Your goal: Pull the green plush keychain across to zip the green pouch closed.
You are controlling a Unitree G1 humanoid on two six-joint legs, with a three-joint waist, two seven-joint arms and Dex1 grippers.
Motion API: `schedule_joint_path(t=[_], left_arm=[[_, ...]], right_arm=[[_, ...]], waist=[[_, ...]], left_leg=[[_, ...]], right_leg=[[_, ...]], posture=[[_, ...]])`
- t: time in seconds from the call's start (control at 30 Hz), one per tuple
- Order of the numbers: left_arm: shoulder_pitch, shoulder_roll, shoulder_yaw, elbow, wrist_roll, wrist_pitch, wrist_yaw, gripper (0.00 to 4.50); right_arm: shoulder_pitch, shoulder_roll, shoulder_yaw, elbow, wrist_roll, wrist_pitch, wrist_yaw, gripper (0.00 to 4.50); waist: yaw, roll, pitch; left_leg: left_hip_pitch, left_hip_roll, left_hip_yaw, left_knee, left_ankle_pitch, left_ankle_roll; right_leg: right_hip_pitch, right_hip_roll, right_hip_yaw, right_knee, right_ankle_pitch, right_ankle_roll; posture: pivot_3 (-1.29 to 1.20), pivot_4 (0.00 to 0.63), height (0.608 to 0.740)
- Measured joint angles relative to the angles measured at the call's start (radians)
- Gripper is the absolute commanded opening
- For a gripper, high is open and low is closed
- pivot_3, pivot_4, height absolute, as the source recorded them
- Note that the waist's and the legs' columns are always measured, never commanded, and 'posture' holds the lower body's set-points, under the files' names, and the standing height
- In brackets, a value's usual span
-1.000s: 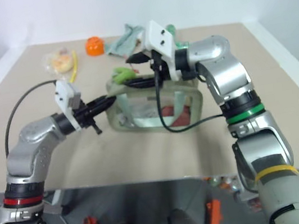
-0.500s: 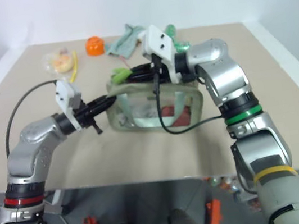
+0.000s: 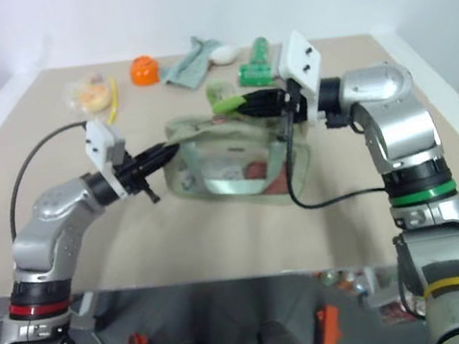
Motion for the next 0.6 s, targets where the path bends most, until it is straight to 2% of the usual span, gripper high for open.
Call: schedule_joint_path(t=[0.23,0.6], left_arm=[[-0.009,-0.003,-0.008,-0.007,-0.012,0.013,0.000,0.00],[-0.020,0.000,-0.030,-0.008,0.002,-0.004,0.002,0.00]], right_arm=[[0.097,-0.041,-0.037,-0.065,0.021,-0.016,-0.053,0.02],[0.069,-0.068,-0.061,-0.062,0.066,-0.055,-0.110,0.02]], waist=[[0.004,0.000,0.000],[0.014,0.000,0.000]], left_leg=[[0.000,-0.001,0.001,0.001,0.000,0.000],[0.000,-0.001,0.001,0.001,0.000,0.000]], right_leg=[[0.001,0.000,0.001,-0.001,0.000,0.000],[0.001,0.000,0.001,-0.002,0.000,0.000]], posture=[[0.00,0.150,0.740],[0.00,0.150,0.740]])
